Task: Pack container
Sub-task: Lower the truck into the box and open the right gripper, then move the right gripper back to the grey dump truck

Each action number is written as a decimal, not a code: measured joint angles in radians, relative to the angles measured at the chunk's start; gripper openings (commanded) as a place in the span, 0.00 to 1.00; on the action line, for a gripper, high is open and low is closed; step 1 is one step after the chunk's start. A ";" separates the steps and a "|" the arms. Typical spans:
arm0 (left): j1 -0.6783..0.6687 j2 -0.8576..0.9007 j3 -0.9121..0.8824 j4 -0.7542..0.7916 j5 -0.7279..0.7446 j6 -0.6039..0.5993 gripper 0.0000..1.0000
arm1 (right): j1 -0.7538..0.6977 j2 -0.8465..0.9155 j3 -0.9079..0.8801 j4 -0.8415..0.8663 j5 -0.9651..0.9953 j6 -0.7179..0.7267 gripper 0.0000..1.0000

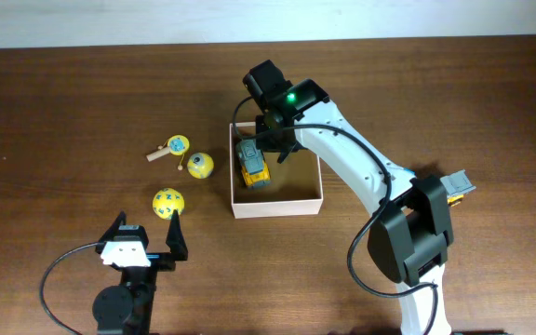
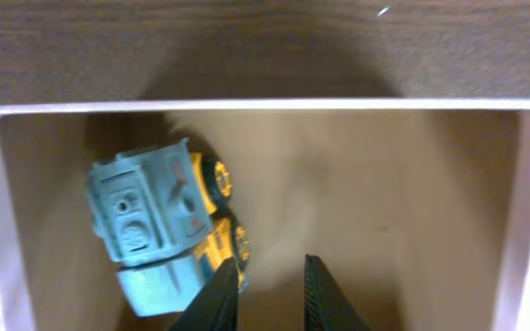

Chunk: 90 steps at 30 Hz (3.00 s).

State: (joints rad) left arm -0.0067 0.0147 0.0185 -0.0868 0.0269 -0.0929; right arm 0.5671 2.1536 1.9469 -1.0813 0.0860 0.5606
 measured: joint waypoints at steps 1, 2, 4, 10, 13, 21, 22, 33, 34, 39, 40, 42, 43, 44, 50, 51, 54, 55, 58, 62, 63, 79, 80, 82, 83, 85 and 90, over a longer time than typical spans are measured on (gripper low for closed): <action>0.000 0.000 0.000 0.000 0.000 0.000 0.99 | 0.000 0.000 0.000 0.003 0.012 0.000 0.18; 0.000 0.000 0.000 0.000 0.000 0.000 0.99 | 0.000 0.000 -0.002 0.010 0.023 -0.001 0.18; 0.000 0.000 0.000 0.000 0.000 0.000 0.99 | 0.000 0.000 -0.007 0.024 0.038 -0.003 0.18; 0.000 0.000 0.000 0.000 0.000 0.000 0.99 | 0.000 0.000 -0.068 0.088 0.059 -0.011 0.23; 0.000 0.000 0.000 0.000 0.000 0.000 0.99 | 0.000 0.000 -0.117 0.130 0.063 -0.011 0.23; 0.000 0.000 0.000 0.000 0.000 0.000 0.99 | 0.000 0.005 -0.188 0.180 0.064 -0.011 0.23; 0.000 0.000 0.000 0.000 0.000 0.000 0.99 | 0.000 0.005 -0.193 0.192 0.064 -0.011 0.23; 0.000 0.000 0.000 0.000 0.000 0.000 0.99 | 0.008 0.007 -0.238 0.259 0.032 -0.011 0.22; 0.000 0.000 0.000 0.000 0.000 0.000 0.99 | 0.010 0.007 -0.238 0.261 0.027 -0.012 0.22; 0.000 0.000 0.000 0.000 0.000 0.000 0.99 | 0.034 0.007 -0.238 0.274 0.008 -0.014 0.22; 0.000 0.000 0.000 0.000 0.000 0.000 0.99 | 0.043 0.007 -0.238 0.277 0.003 -0.016 0.22; 0.000 0.000 0.000 0.000 0.000 0.000 0.99 | 0.054 0.007 -0.238 0.282 0.002 -0.016 0.22; 0.000 0.000 0.000 0.000 0.000 0.000 0.99 | 0.059 0.007 -0.238 0.283 0.002 -0.016 0.23; 0.000 0.000 0.000 0.000 0.000 0.000 0.99 | 0.064 0.007 -0.238 0.285 0.002 -0.016 0.22; 0.000 0.000 0.000 0.000 0.000 0.000 0.99 | 0.071 0.007 -0.238 0.289 -0.002 -0.015 0.23; 0.000 0.000 0.000 0.000 0.000 0.000 0.99 | 0.071 0.007 -0.238 0.289 -0.004 -0.016 0.22; 0.000 0.000 0.000 0.000 0.000 0.000 0.99 | 0.071 0.007 -0.238 0.290 -0.005 -0.018 0.22; 0.000 0.000 0.000 0.000 0.000 0.000 0.99 | 0.071 0.007 -0.238 0.290 -0.005 -0.020 0.22; 0.000 0.000 0.000 0.000 0.000 0.000 0.99 | 0.069 0.007 -0.238 0.290 -0.005 -0.023 0.22; 0.000 0.000 0.000 0.000 0.000 0.000 0.99 | 0.056 0.007 -0.230 0.264 -0.014 -0.041 0.23; 0.000 0.000 0.000 0.000 0.000 0.000 0.99 | 0.049 0.007 -0.222 0.251 -0.017 -0.049 0.23; 0.000 0.000 0.000 0.000 0.000 0.000 0.99 | -0.027 0.007 0.255 -0.218 -0.001 -0.150 0.91; 0.000 0.000 0.000 0.000 0.000 0.000 0.99 | -0.036 0.007 0.303 -0.256 0.008 -0.156 0.97; 0.000 0.000 0.000 0.000 0.000 0.000 0.99 | -0.063 0.007 0.408 -0.363 0.032 -0.157 0.99; 0.000 0.000 0.000 0.000 0.000 0.000 0.99 | -0.078 0.007 0.455 -0.406 0.045 -0.156 0.99; 0.000 0.000 0.000 0.000 0.000 0.000 0.99 | -0.126 0.006 0.550 -0.501 0.075 -0.140 0.99; 0.000 0.000 0.000 0.000 0.000 0.000 0.99 | -0.311 -0.006 0.658 -0.610 0.097 -0.100 0.99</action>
State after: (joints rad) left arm -0.0067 0.0147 0.0185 -0.0868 0.0269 -0.0925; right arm 0.2558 2.1471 2.6053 -1.6913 0.1825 0.4610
